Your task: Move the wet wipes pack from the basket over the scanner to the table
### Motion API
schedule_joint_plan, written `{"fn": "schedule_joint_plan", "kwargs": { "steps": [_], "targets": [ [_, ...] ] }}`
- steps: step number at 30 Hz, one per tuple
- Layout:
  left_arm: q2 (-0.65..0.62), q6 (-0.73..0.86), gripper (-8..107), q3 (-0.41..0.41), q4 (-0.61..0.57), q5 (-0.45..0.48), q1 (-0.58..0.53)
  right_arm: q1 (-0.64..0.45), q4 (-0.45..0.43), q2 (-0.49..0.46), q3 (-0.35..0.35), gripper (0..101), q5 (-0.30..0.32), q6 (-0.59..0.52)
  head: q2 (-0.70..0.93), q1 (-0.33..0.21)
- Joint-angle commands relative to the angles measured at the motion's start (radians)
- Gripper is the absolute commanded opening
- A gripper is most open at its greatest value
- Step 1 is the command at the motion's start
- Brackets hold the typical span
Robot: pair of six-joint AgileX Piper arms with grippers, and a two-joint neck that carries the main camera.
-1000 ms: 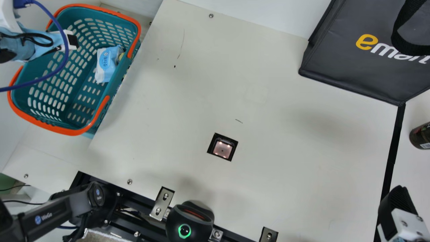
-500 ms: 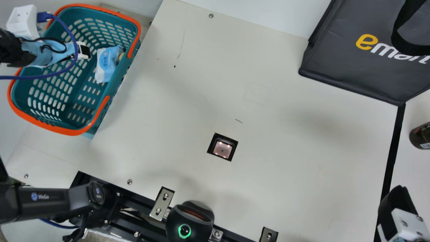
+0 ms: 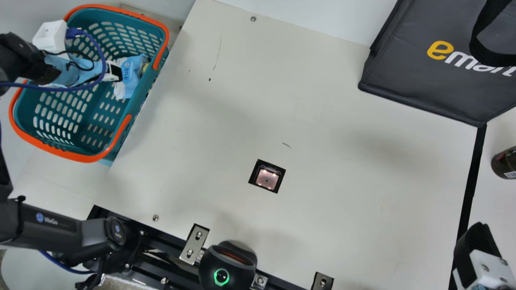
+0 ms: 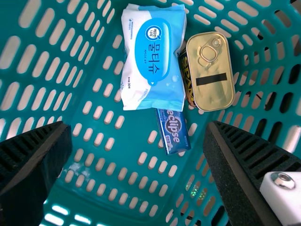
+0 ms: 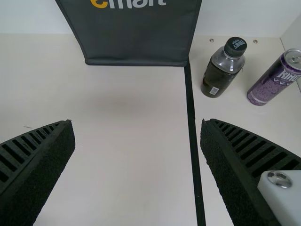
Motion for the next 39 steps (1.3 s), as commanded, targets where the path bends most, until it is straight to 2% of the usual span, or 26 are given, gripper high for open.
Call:
{"fn": "schedule_joint_plan", "kwargs": {
  "steps": [1,16,27,39],
  "targets": [
    [0.016,0.003,90,0.0,-0.002,-0.007,-0.004,0.0,0.0,0.0,0.0,95,0.0,0.0,0.002,-0.029],
    [0.124,-0.042,90,-0.006,-0.013,-0.075,-0.027,0.0,0.0,0.0,0.0,95,0.0,0.0,0.002,-0.029],
    [0.22,-0.224,90,-0.047,-0.025,-0.198,-0.063,0.0,0.0,0.0,0.0,95,0.0,0.0,0.002,-0.029],
    [0.32,-0.365,90,-0.13,-0.031,-0.246,-0.089,0.0,0.0,0.0,0.0,95,0.0,0.0,0.002,-0.029]
  ]
}}
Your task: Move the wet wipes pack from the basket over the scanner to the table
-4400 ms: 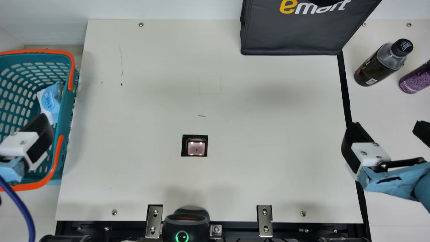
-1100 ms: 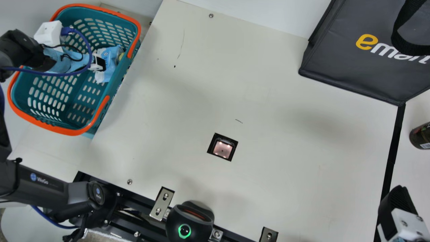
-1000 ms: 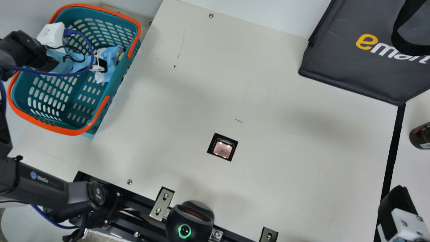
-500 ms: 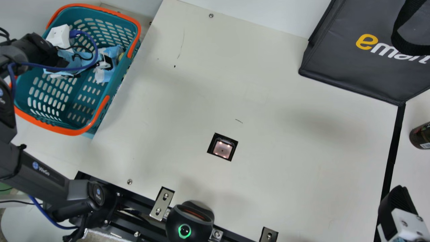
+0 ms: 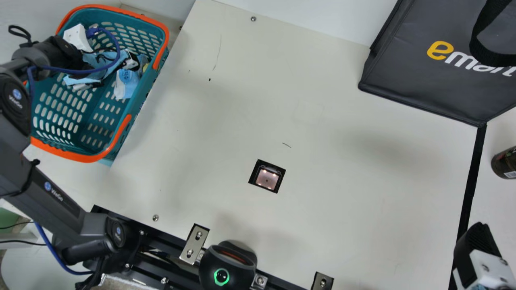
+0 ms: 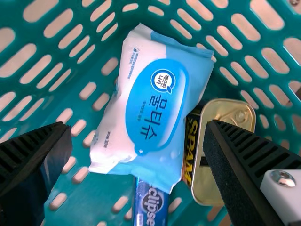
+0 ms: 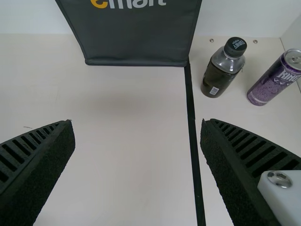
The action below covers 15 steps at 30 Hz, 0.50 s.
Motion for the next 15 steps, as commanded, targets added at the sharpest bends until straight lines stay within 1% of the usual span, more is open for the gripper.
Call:
{"fn": "schedule_joint_plan", "kwargs": {
  "steps": [1,11,15],
  "targets": [
    [0.013,-0.023,90,-0.011,0.005,-0.005,-0.002,0.0,0.0,0.0,0.0,95,0.0,0.0,0.002,-0.029],
    [0.078,-0.132,90,-0.061,0.045,-0.024,-0.02,0.0,0.0,0.0,0.0,95,0.0,0.0,0.002,-0.029],
    [0.096,-0.184,90,-0.072,0.082,-0.03,-0.025,0.0,0.0,0.0,0.0,95,0.0,0.0,0.002,-0.029]
  ]
}}
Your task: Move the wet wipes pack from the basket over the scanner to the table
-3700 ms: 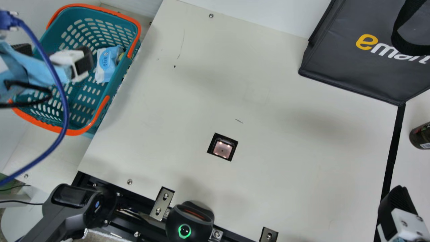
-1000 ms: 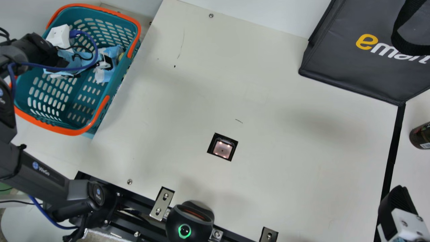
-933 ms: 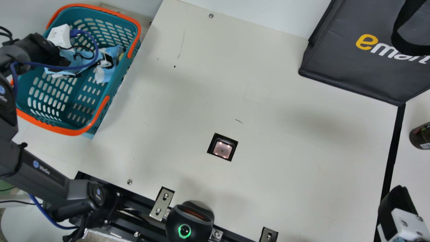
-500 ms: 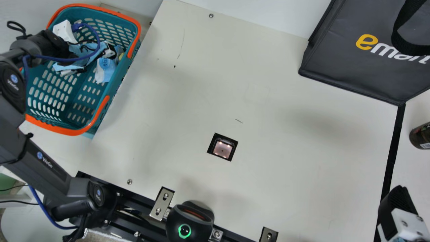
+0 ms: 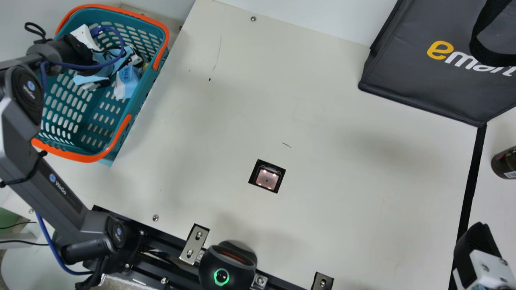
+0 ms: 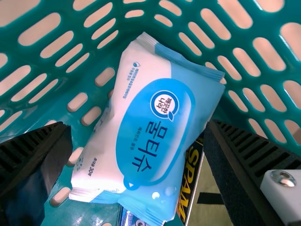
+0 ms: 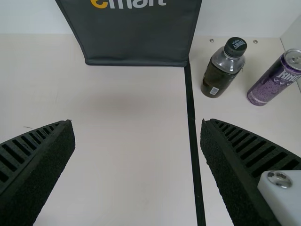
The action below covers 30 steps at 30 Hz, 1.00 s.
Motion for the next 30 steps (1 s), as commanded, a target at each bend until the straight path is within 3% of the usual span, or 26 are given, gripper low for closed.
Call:
{"fn": "schedule_joint_plan", "kwargs": {
  "steps": [1,9,25,30],
  "targets": [
    [0.006,-0.034,90,-0.003,0.028,-0.002,-0.001,0.0,0.0,0.0,0.0,95,0.0,0.0,0.004,-0.03],
    [0.028,-0.117,90,-0.022,0.1,0.013,-0.004,0.0,0.0,0.0,0.0,95,0.0,0.0,0.004,-0.03],
    [0.076,-0.098,90,-0.04,0.081,0.026,-0.013,0.0,0.0,0.0,0.0,95,-0.003,0.0,0.004,-0.03],
    [0.084,-0.096,57,-0.047,0.074,0.028,-0.015,0.0,0.0,0.0,0.0,95,-0.003,0.0,0.004,-0.03]
  ]
}}
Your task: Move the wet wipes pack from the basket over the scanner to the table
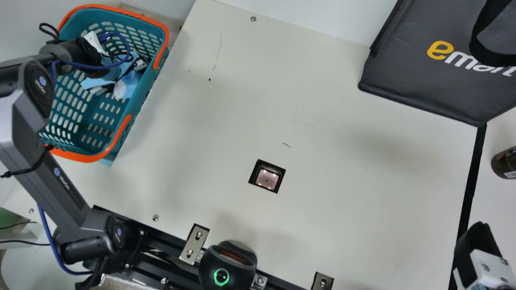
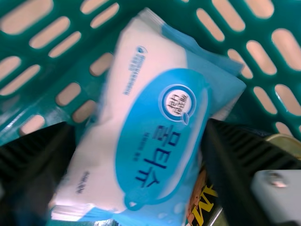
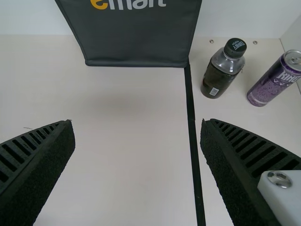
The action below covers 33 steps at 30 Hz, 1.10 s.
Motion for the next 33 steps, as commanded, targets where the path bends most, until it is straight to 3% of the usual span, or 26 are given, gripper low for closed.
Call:
{"fn": "schedule_joint_plan", "kwargs": {
  "steps": [1,10,33],
  "targets": [
    [0.002,0.0,50,-0.004,-0.006,0.002,0.0,0.0,0.0,0.0,0.0,95,0.0,0.0,0.002,-0.029],
    [-0.016,0.002,-8,-0.006,-0.016,0.007,0.006,0.0,0.0,0.0,0.0,95,0.0,0.0,0.002,-0.029],
    [-0.343,0.077,-8,0.153,-0.05,0.032,0.007,0.0,0.0,0.0,0.0,95,0.0,0.0,0.002,-0.029]
  ]
}}
